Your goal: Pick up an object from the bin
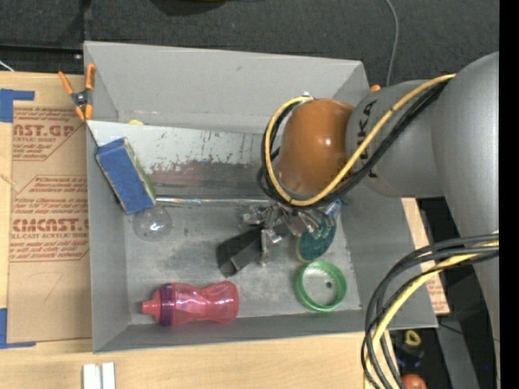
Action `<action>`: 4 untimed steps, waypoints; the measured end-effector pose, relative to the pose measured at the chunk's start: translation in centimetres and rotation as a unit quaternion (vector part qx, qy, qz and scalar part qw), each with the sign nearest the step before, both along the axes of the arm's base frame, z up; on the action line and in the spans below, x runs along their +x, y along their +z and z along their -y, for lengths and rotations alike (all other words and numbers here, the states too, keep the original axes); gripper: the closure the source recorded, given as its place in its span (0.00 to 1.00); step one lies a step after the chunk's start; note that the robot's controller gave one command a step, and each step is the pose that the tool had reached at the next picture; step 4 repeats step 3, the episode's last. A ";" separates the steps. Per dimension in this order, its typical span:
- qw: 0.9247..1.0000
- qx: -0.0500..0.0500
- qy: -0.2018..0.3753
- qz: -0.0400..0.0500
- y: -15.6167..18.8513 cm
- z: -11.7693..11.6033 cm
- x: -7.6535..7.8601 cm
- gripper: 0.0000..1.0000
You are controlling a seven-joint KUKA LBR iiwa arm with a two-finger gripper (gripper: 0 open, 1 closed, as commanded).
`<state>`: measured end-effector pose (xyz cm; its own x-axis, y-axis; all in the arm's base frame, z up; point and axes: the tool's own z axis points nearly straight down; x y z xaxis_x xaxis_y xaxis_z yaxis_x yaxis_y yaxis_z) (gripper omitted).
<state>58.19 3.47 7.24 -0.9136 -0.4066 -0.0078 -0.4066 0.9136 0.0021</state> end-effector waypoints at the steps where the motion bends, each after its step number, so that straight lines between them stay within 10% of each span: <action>1: 1.000 0.000 0.000 -0.006 3.3 0.0 -0.4 1.00; 4: 1.000 -0.001 0.000 -0.006 9.0 -0.1 -0.4 1.00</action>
Offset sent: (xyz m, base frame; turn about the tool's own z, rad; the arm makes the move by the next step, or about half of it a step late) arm -0.0039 0.0002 0.0809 -0.0004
